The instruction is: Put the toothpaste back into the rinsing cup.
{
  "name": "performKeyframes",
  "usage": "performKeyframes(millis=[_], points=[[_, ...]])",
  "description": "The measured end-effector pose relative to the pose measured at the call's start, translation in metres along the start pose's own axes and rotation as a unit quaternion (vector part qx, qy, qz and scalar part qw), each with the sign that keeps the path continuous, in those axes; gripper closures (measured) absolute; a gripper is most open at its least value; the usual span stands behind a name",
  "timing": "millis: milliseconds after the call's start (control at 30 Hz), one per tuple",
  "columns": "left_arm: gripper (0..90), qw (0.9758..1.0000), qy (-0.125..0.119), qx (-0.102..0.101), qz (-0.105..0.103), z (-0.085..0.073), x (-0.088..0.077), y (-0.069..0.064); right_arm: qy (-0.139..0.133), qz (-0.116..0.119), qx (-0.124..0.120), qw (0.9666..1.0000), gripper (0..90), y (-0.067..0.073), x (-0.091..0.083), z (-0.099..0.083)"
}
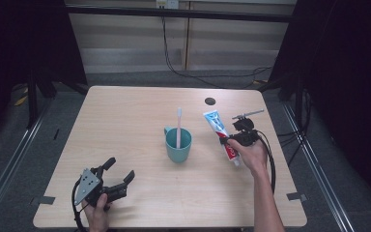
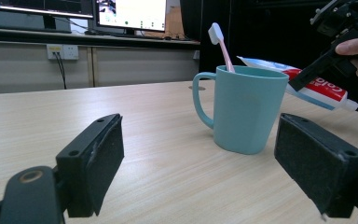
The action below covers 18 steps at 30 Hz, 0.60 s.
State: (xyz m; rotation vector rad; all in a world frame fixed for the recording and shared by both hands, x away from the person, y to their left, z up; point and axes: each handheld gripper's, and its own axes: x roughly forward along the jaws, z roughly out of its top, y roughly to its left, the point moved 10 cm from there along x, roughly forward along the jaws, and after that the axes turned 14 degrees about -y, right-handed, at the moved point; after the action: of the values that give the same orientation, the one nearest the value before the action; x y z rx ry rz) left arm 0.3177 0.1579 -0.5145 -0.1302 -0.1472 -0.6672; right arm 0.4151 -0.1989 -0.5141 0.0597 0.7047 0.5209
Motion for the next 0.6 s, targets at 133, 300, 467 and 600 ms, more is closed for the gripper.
performKeyframes(millis=[133, 300, 467, 600], points=[[15.7, 1.0000, 0.000, -0.001, 0.002, 0.000, 0.000, 0.000, -0.020, 0.004, -0.002, 0.9998, 72.4, 0.002, -0.002, 0.004], [15.6, 1.0000, -0.001, -0.002, 0.002, 0.000, 0.000, 0.001, -0.046, 0.011, -0.001, 0.9989, 72.4, 0.004, -0.005, 0.010], [15.6, 1.0000, -0.002, -0.003, 0.004, 0.000, 0.000, 0.001, -0.069, 0.009, 0.000, 0.9976, 72.4, 0.004, -0.007, 0.014], [15.6, 1.0000, -0.002, -0.003, 0.004, 0.000, 0.000, 0.001, -0.086, 0.010, -0.005, 0.9963, 72.5, 0.005, -0.010, 0.018]])
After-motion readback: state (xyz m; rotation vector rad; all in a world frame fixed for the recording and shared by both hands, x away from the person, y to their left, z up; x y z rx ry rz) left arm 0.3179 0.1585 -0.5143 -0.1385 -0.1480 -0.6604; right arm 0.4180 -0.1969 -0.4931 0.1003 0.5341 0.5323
